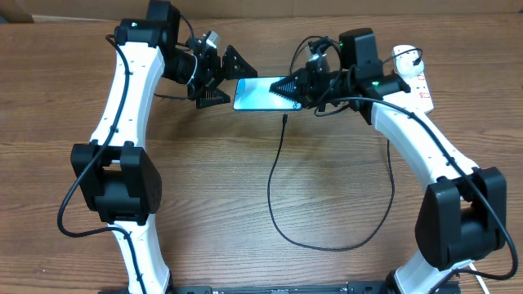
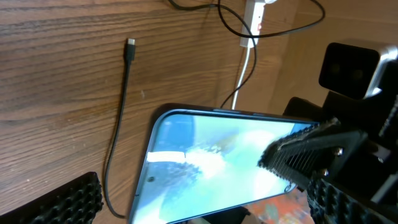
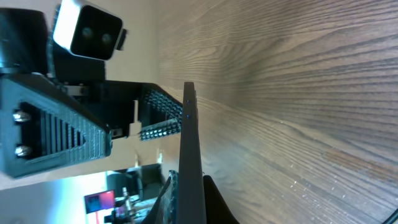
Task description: Plug charger to phone and switch on socket
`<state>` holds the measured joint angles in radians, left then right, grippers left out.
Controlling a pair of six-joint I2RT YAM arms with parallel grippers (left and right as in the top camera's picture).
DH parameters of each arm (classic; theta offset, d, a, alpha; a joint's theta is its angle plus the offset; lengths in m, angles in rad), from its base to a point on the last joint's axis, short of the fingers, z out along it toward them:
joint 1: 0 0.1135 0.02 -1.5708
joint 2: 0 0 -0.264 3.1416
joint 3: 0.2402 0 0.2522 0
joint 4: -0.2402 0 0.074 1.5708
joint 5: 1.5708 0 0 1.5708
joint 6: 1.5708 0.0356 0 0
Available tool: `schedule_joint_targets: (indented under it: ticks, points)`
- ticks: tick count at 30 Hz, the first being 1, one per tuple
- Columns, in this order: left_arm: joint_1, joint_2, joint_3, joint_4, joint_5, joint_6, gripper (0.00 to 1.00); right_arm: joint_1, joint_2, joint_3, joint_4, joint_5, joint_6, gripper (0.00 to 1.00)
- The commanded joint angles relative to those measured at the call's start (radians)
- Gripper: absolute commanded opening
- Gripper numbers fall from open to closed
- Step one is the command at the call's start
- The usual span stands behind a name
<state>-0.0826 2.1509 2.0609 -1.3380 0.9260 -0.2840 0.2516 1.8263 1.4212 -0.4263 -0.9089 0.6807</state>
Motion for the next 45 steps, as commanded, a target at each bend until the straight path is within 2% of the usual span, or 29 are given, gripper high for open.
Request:
schedule_joint_targets:
  ticks: [1, 8, 15, 22, 25, 34, 38, 45]
  points:
    - [0.031, -0.01, 0.023, 0.0, 0.057, 0.023, 1.0, -0.053, -0.055, 0.033, 0.014, -0.124, 0.011, 0.04]
    - [0.035, -0.01, 0.023, 0.024, 0.146, 0.038, 0.97, -0.091, -0.055, 0.033, 0.085, -0.282, 0.054, 0.04]
    - [0.035, -0.01, 0.023, 0.053, 0.304, -0.004, 0.91, -0.089, -0.055, 0.033, 0.192, -0.162, 0.244, 0.04]
    - [0.035, -0.01, 0.023, 0.097, 0.288, -0.14, 0.83, -0.06, -0.055, 0.032, 0.238, 0.119, 0.406, 0.04]
    - [0.028, -0.01, 0.023, 0.13, 0.232, -0.223, 0.8, -0.028, -0.055, 0.032, 0.239, 0.237, 0.474, 0.04]
    - [-0.028, -0.01, 0.023, 0.358, 0.119, -0.483, 0.78, 0.09, -0.053, 0.032, 0.388, 0.595, 0.663, 0.04]
    - [-0.041, -0.01, 0.023, 0.428, 0.078, -0.566, 0.77, 0.114, -0.053, 0.032, 0.463, 0.685, 0.671, 0.04]
    - [-0.042, -0.01, 0.023, 0.592, 0.039, -0.756, 0.72, 0.115, -0.053, 0.032, 0.519, 0.69, 0.689, 0.04]
